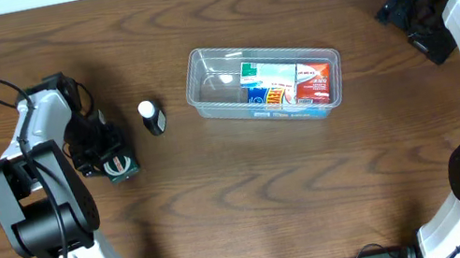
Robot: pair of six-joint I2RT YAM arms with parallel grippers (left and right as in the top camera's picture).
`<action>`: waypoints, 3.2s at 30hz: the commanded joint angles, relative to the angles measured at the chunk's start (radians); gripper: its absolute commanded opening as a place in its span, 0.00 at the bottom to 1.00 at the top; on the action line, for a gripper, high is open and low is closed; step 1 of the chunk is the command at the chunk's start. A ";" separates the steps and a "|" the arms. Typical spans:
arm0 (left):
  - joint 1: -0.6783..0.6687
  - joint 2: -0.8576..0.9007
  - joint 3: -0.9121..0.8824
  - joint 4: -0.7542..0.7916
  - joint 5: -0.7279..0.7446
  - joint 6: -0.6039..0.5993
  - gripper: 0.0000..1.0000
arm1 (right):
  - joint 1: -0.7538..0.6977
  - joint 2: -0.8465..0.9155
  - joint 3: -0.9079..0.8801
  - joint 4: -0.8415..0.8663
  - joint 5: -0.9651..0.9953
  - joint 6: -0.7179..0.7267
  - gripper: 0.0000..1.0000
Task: Pack container
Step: 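Reach the left gripper to the green round tin and grasp it, then carry the green tin into the container and release it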
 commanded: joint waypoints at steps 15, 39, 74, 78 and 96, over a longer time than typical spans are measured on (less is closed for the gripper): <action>-0.237 -0.294 0.326 0.013 0.000 -0.036 0.58 | -0.007 0.006 0.000 -0.001 0.018 0.010 0.99; -0.731 -0.064 0.325 0.369 0.003 0.077 0.67 | -0.007 0.006 0.000 -0.002 0.018 0.010 0.99; -0.818 0.065 0.321 0.375 0.003 -0.146 0.68 | -0.007 0.006 0.000 -0.002 0.018 0.010 0.99; -0.819 0.078 0.321 0.358 0.003 -0.172 0.68 | -0.007 0.006 0.000 -0.001 0.018 0.010 0.99; -0.782 0.062 0.403 0.251 0.018 -0.201 0.96 | -0.007 0.006 0.000 -0.001 0.018 0.010 0.99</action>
